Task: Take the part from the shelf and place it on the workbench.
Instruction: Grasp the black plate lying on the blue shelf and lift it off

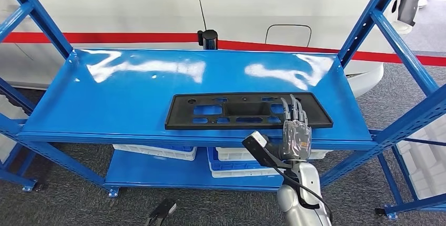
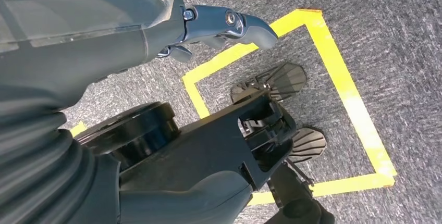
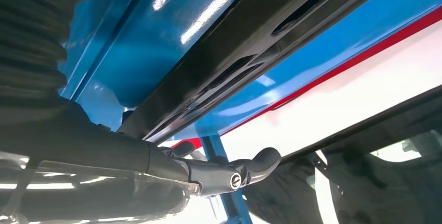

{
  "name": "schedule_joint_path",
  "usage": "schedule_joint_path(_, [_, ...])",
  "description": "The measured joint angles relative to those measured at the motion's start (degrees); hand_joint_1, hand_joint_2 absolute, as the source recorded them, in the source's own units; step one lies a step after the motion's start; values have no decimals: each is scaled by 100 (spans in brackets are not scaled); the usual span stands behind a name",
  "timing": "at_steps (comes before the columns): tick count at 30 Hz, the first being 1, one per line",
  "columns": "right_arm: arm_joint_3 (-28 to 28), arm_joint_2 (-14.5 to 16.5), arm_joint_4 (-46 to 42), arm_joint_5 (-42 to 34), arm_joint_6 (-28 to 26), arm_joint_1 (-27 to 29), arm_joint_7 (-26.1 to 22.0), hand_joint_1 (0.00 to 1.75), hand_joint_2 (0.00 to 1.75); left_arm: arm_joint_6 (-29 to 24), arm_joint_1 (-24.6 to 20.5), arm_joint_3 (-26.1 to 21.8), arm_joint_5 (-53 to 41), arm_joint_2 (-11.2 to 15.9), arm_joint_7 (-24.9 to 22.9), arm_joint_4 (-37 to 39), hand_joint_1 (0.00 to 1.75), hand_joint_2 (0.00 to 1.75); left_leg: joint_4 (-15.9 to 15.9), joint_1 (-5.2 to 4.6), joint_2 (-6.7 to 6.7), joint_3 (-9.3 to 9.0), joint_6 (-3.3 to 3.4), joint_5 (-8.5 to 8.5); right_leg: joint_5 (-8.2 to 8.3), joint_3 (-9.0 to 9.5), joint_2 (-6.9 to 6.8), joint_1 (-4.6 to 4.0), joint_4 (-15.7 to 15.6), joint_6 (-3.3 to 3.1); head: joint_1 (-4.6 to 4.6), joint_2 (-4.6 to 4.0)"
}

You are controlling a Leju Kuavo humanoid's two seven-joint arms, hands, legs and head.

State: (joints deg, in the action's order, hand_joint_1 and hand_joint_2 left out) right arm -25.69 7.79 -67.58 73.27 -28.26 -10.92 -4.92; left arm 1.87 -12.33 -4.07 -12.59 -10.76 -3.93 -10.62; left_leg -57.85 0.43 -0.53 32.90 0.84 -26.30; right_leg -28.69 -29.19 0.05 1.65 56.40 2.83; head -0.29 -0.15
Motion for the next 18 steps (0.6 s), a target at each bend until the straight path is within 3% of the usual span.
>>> schedule_joint_path(1, [-4, 8, 2, 5, 4, -2, 1, 0, 175, 3, -2, 0, 0, -1, 5, 0, 0, 44, 0, 0, 0, 0, 0, 0, 0, 0, 0, 0, 0, 0, 0, 0])
schedule_joint_path(2, [-8, 15, 5, 16, 7, -4, 4, 0, 175, 10, -3, 0, -1, -1, 17, 0, 0, 44, 0, 0, 0, 0, 0, 0, 0, 0, 0, 0, 0, 0, 0, 0])
schedule_joint_path(5, [-17, 38, 16, 64, 40, -12, 29, 0, 175, 23, -9, 16, -50, -2, 102, 0, 0, 175, 0, 0, 0, 0, 0, 0, 0, 0, 0, 0, 0, 0, 0, 0])
schedule_joint_path(12, [-72, 65, 87, 217, 76, -76, 135, 0, 175, -340, -35, 154, -266, -45, 718, 0, 0, 175, 0, 0, 0, 0, 0, 0, 0, 1, 0, 0, 0, 0, 1, 0])
schedule_joint_path(18, [-79, 77, 156, 262, 68, -141, 189, 0, 175, -1289, -83, 361, -611, -92, 1177, 0, 0, 175, 0, 0, 0, 0, 0, 0, 0, 2, 0, 0, 0, 0, 1, 0])
